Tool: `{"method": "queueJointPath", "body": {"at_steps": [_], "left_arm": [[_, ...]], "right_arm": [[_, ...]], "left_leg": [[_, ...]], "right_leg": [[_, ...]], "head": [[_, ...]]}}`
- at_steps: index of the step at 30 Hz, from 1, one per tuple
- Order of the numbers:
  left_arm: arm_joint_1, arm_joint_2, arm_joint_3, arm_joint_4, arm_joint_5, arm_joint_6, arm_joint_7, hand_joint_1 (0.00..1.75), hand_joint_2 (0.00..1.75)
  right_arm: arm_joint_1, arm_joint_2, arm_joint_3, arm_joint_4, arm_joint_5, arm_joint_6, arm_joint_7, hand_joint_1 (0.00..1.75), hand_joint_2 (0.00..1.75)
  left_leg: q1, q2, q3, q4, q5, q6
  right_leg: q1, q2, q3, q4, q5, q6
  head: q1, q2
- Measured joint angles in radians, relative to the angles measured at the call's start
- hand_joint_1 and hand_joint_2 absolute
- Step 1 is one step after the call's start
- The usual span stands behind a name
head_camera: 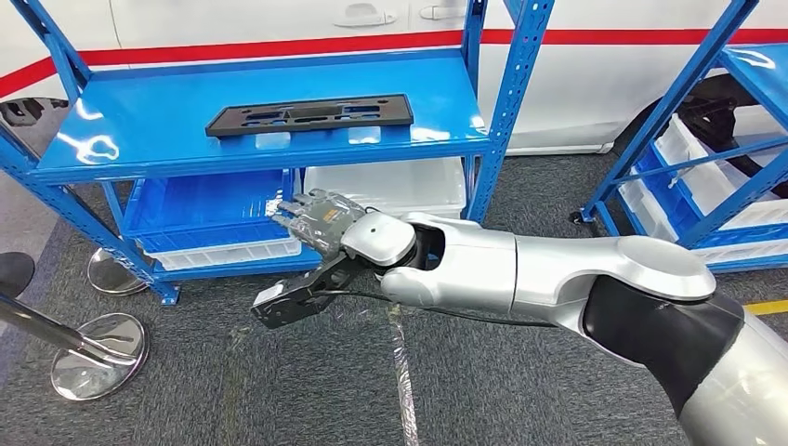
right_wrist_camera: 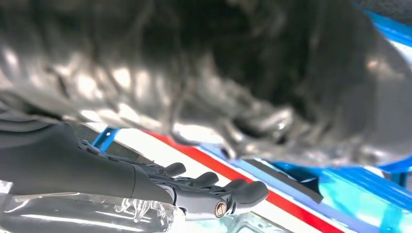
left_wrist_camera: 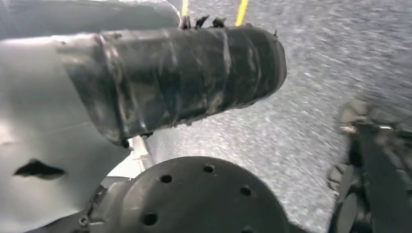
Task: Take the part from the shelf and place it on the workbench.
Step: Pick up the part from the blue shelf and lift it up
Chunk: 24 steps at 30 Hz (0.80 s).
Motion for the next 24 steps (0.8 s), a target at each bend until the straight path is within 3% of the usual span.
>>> {"method": "queueJointPath", "body": {"at_steps": [1, 2, 3, 5, 7, 8, 12, 13, 15, 17, 18, 19, 21, 22, 24], "left_arm": [[0.0, 0.0, 0.0, 0.0, 0.0, 0.0, -0.001, 0.0, 0.0], [0.001, 0.0, 0.0, 0.0, 0.0, -0.001, -0.002, 0.0, 0.0], [0.001, 0.0, 0.0, 0.0, 0.0, -0.001, -0.002, 0.0, 0.0], [0.002, 0.0, 0.0, 0.0, 0.0, 0.0, 0.0, 0.0, 0.0], [-0.001, 0.001, 0.0, 0.0, 0.0, 0.0, 0.001, 0.0, 0.0], [-0.003, 0.001, 0.0, 0.0, 0.0, 0.0, 0.001, 0.0, 0.0], [-0.002, 0.0, 0.0, 0.0, 0.0, 0.001, 0.003, 0.0, 0.0], [-0.001, 0.0, 0.0, 0.0, 0.0, 0.001, 0.003, 0.0, 0.0], [0.0, 0.0, 0.0, 0.0, 0.0, 0.001, 0.003, 0.0, 0.0], [0.0, 0.0, 0.0, 0.0, 0.0, 0.001, 0.002, 0.0, 0.0], [-0.001, 0.001, 0.0, 0.0, 0.0, 0.001, 0.002, 0.0, 0.0], [-0.001, 0.001, 0.0, 0.0, 0.0, 0.001, 0.001, 0.0, 0.0], [0.0, 0.0, 0.0, 0.0, 0.0, 0.0, 0.001, 0.0, 0.0], [0.0, -0.001, 0.0, 0.0, 0.0, 0.0, 0.001, 0.0, 0.0], [-0.001, -0.001, 0.0, 0.0, 0.0, 0.0, 0.0, 0.0, 0.0]], "right_arm": [[0.001, 0.0, 0.001, 0.0, -0.001, -0.001, 0.0, 0.0, 0.0], [0.002, 0.0, 0.002, 0.0, -0.001, -0.001, -0.001, 0.0, 0.0], [0.002, 0.001, 0.004, 0.0, -0.001, -0.001, -0.002, 0.0, 0.0], [0.002, 0.002, 0.006, 0.0, 0.0, 0.0, -0.002, 0.0, 0.0], [-0.001, 0.001, 0.007, 0.0, 0.0, 0.001, -0.003, 0.0, 0.0], [-0.002, 0.001, 0.008, 0.0, 0.0, 0.001, -0.004, 0.0, 0.0], [-0.004, 0.0, 0.008, 0.0, 0.001, -0.003, -0.004, 0.0, 0.0], [-0.006, 0.0, 0.008, -0.001, 0.001, -0.004, -0.004, 0.0, 0.0], [-0.007, -0.002, 0.008, -0.001, 0.002, -0.004, -0.004, 0.0, 0.0], [-0.002, -0.003, 0.009, -0.001, 0.002, -0.004, -0.004, 0.0, 0.0], [0.0, -0.003, 0.01, -0.001, 0.002, -0.004, -0.004, 0.0, 0.0], [0.0, -0.004, 0.01, -0.001, 0.003, -0.003, -0.003, 0.0, 0.0], [-0.002, -0.005, 0.01, -0.001, 0.004, -0.003, -0.001, 0.0, 0.0], [-0.003, -0.005, 0.01, -0.001, 0.005, -0.003, 0.0, 0.0, 0.0], [-0.005, -0.007, 0.01, -0.002, 0.006, -0.003, 0.002, 0.0, 0.0]], "left_leg": [[0.0, 0.0, -0.035, 0.055, -0.012, -0.002], [0.0, 0.0, -0.056, 0.079, -0.006, -0.003], [0.0, 0.001, -0.058, 0.065, 0.019, -0.002], [-0.001, 0.018, -0.014, -0.053, 0.097, 0.004], [-0.008, 0.042, 0.033, -0.156, 0.136, 0.013], [-0.012, 0.048, 0.042, -0.177, 0.136, 0.018], [-0.01, 0.033, 0.051, -0.192, 0.134, 0.039], [-0.008, 0.031, 0.055, -0.196, 0.135, 0.044], [-0.007, 0.028, 0.058, -0.197, 0.132, 0.052], [-0.007, 0.024, 0.062, -0.196, 0.127, 0.056], [-0.007, 0.022, 0.065, -0.196, 0.125, 0.057], [-0.007, 0.019, 0.07, -0.195, 0.121, 0.056], [-0.009, 0.015, 0.079, -0.192, 0.113, 0.051], [-0.01, 0.014, 0.08, -0.191, 0.109, 0.048], [-0.012, 0.014, 0.08, -0.191, 0.107, 0.039]], "right_leg": [[0.001, 0.0, 0.001, 0.001, -0.002, -0.002], [0.001, -0.002, 0.003, 0.003, -0.006, -0.003], [0.001, -0.003, 0.006, 0.005, -0.01, -0.003], [0.001, -0.008, 0.015, 0.01, -0.021, 0.0], [0.006, -0.011, 0.021, 0.014, -0.031, 0.009], [0.008, -0.015, 0.021, 0.015, -0.033, 0.013], [0.009, -0.025, 0.019, 0.033, -0.054, 0.032], [0.009, -0.021, 0.003, 0.07, -0.075, 0.037], [0.007, -0.012, -0.063, 0.195, -0.129, 0.044], [0.006, -0.01, -0.124, 0.293, -0.148, 0.046], [0.005, -0.009, -0.13, 0.291, -0.129, 0.046], [0.005, -0.009, -0.116, 0.25, -0.095, 0.044], [0.008, -0.009, -0.058, 0.113, -0.021, 0.035], [0.01, -0.009, -0.033, 0.06, -0.003, 0.03], [0.015, -0.007, -0.014, 0.017, 0.0, 0.023]], "head": [[0.0, 0.0], [0.0, 0.0], [0.0, 0.0], [0.0, 0.0], [-0.001, 0.0], [-0.001, 0.0], [0.0, 0.0], [0.001, 0.0], [0.003, 0.0], [0.004, 0.0], [0.004, 0.0], [0.004, 0.0], [0.004, 0.0], [0.004, 0.0], [0.003, 0.0]]}}
